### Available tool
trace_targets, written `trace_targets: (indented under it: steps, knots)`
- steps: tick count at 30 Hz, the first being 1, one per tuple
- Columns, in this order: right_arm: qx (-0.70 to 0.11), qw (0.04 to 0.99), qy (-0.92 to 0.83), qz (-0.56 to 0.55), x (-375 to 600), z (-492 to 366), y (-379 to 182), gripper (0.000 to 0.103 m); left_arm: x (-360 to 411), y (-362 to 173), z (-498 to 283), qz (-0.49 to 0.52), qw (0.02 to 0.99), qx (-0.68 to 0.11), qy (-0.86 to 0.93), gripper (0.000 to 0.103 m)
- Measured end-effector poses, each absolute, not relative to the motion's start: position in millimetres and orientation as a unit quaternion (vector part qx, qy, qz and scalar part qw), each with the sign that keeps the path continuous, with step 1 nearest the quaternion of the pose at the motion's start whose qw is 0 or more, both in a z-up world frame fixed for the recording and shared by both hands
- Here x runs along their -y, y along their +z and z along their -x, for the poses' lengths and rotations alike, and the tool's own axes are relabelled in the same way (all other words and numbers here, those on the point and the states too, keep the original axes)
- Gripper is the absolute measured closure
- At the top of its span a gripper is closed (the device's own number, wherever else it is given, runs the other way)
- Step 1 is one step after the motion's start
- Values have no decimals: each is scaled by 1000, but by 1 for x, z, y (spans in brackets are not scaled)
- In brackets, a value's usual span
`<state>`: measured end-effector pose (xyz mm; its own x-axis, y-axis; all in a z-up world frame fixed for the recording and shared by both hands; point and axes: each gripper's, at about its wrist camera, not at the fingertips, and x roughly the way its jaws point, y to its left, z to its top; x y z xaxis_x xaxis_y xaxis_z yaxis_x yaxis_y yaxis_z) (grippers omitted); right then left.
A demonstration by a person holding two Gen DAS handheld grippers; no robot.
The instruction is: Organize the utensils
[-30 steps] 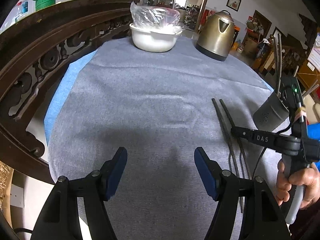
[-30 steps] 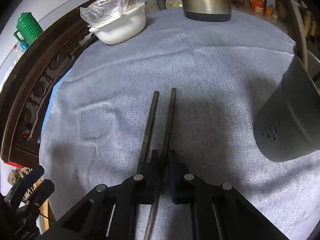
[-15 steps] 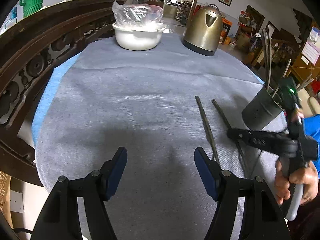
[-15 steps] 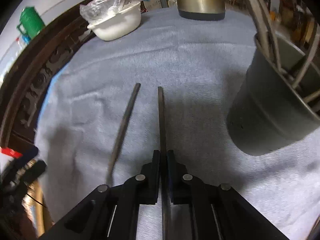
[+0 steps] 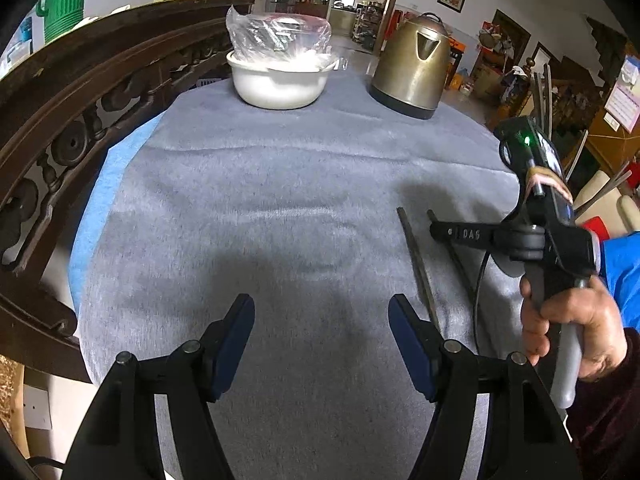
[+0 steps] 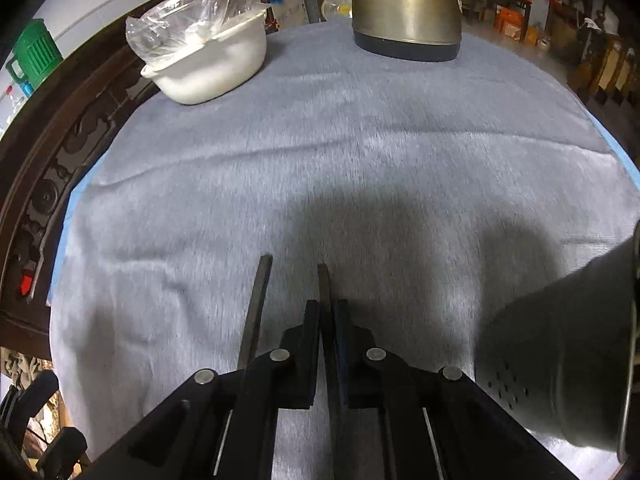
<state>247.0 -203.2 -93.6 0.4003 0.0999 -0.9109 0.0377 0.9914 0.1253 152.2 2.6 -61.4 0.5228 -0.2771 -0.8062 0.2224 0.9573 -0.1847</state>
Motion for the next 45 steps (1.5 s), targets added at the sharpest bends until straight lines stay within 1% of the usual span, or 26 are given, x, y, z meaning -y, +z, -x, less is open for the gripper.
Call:
trace_targets:
  steps: [6,8,9,10,11,17,23,28,35,36,38,39,40,45]
  knots:
    - [-525,847,34,-71,210,-227,-84,97,16,-55,-169,23,858,-480,-179,34]
    - [-507,857,45,-80,214,-213,-73,97,25,-55,-177,19,851,-490,-189,40]
    - [-499,861,53,-83,216,-206,-68,97,31,-56,-182,17,847,-495,-195,46]
    - [-490,866,59,-84,218,-198,-61,97,37,-57,-187,15,842,-500,-203,50]
    - [-480,871,64,-85,222,-191,-55,97,45,-59,-194,15,836,-507,-210,52]
    - [-425,893,83,-119,250,-151,-20,97,86,-71,-221,-1,810,-540,-228,53]
    - [-399,901,90,-144,273,-132,-7,97,110,-93,-244,-5,789,-575,-217,53]
    - [-387,904,91,-158,291,-122,-4,97,120,-108,-257,-4,777,-595,-205,68]
    - [-373,908,91,-167,306,-111,4,97,132,-115,-272,-5,767,-610,-198,71]
    - [-371,909,91,-168,307,-110,5,97,132,-115,-274,0,766,-611,-199,74]
    - [-368,910,91,-169,310,-109,6,97,130,-117,-276,3,768,-610,-194,85]
    - [-367,910,90,-170,310,-107,7,97,130,-118,-276,2,769,-610,-191,94]
    - [-364,911,90,-170,311,-105,8,97,129,-118,-277,3,771,-608,-189,97]
    - [-353,917,90,-165,313,-97,18,97,118,-111,-266,19,793,-584,-170,97]
